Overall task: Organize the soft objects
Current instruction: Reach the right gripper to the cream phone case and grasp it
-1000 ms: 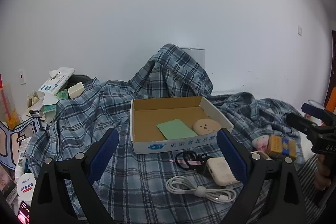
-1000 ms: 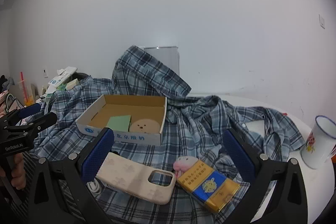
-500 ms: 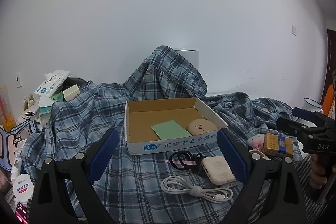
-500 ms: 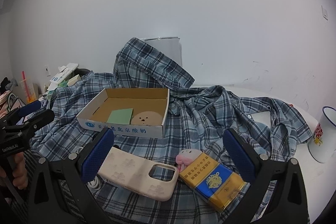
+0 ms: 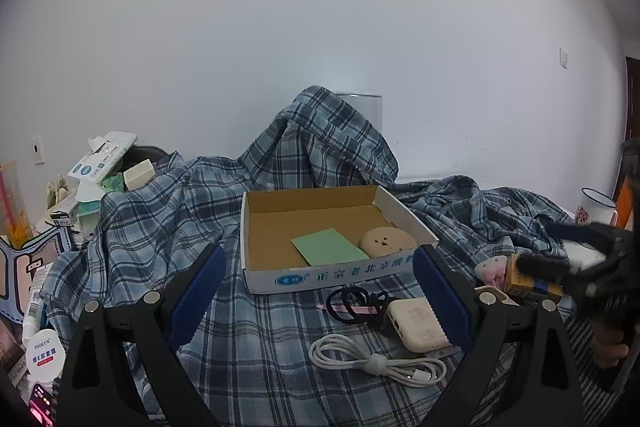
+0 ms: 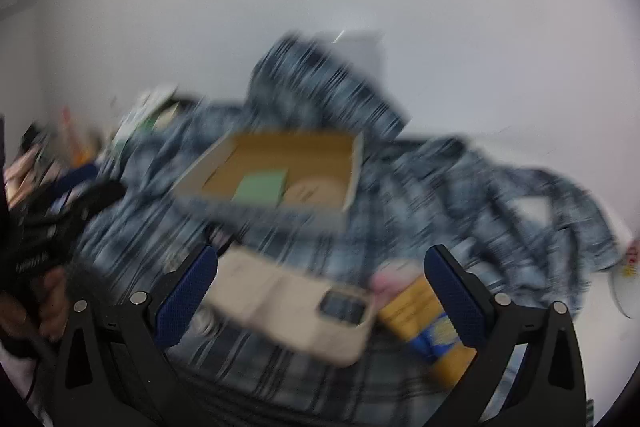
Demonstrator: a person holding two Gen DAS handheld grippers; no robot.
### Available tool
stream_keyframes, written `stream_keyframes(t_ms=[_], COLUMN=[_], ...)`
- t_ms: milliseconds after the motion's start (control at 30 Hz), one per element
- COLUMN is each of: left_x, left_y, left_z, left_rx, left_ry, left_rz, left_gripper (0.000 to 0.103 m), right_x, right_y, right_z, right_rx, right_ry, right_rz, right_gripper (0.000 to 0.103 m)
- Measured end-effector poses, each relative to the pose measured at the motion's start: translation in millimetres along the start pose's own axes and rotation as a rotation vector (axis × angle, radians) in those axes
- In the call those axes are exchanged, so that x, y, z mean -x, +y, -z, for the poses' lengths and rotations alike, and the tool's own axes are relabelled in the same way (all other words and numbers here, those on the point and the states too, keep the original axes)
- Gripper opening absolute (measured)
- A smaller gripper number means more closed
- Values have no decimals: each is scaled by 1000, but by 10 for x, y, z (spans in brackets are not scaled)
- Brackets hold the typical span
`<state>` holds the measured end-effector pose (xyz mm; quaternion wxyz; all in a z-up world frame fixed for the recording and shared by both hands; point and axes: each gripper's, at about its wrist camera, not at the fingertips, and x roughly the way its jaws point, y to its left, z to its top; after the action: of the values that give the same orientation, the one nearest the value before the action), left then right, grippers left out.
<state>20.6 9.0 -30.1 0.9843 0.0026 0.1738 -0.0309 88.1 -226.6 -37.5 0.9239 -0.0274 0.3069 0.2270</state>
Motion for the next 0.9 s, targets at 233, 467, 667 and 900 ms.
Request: stream_keyframes(t_ms=[233, 467, 667, 900], left_x=[-29, -46, -51, -57], left_y=[-33, -27, -35, -36], left_z=[-3, 9, 11, 12], left_rx=[-12, -16, -17, -20], left_ry=[7, 12, 16, 21], left_rz=[-2, 4, 6, 8], left_gripper=[96, 96, 96, 96], right_x=[-407, -786, -1040, -1183], right_y=[225, 271, 221, 185], right_z=[5, 53, 15, 17], right_rx=[181, 264, 225, 196], right_ry=[212, 345, 419, 476], right_rz=[-117, -240, -269, -298], right_gripper=[103, 103, 103, 99])
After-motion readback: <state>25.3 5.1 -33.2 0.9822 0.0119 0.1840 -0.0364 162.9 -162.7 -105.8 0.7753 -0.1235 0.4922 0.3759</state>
